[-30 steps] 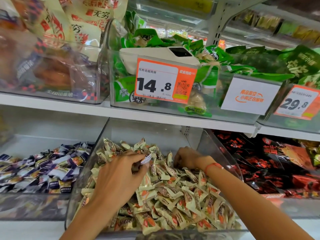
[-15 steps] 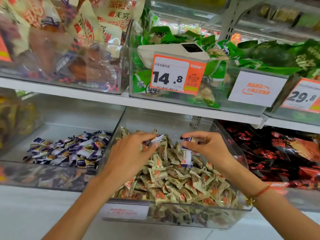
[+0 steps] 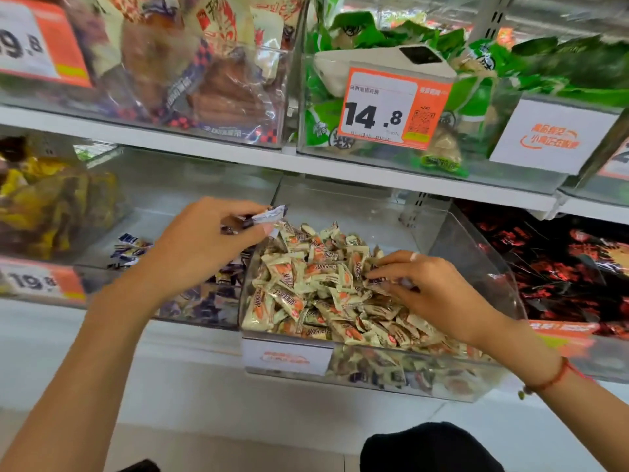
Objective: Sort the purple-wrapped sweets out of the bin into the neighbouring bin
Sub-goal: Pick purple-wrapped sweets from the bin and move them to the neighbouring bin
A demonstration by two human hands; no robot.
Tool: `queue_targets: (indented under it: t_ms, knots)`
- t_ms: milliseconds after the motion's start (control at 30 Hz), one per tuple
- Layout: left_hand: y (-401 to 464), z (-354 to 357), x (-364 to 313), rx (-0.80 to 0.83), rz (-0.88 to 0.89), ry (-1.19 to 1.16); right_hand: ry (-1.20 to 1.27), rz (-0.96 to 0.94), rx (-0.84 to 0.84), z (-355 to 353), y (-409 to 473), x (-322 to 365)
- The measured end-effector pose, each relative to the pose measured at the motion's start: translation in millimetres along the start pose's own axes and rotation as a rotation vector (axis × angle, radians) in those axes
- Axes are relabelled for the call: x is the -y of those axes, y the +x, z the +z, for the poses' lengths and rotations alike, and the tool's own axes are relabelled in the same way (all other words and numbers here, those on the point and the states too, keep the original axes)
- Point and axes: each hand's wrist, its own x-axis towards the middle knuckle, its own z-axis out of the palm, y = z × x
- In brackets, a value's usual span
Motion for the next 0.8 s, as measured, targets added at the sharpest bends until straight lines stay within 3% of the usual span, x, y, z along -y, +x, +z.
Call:
queue_targets:
  t_ms: [133,367,533,633,733,800]
  knots:
    - [-2.1,-21.5,14.8,-0.048,-0.044,0.024,0.076,0.000,-0.201,-2.9,23.8,10.1]
    - [-1.0,-32.6,50.6,-0.094,-0.212,0.139,0.057,-0.072,-0.076,6.2,77.9,38.8]
    - [2.0,-27.6,53.2,-0.093,-0.262,0.170,0.236,-0.025,-0.278,1.8,89.6,49.1]
    - [2.6,-26.8,46.3,-0.223,-0.251,0.205,0.355,-0.141,-0.296,18.1,106.6,85.2]
    - [2.9,-24.6,45.4,-0.415,-0.255,0.349,0.227,-0.260,-0.224,50.7,139.7,120.0]
    - [3.4,-21.3,52.9,-0.454,-0.283,0.369,0.046,-0.270,-0.151,72.4,165.0,131.7]
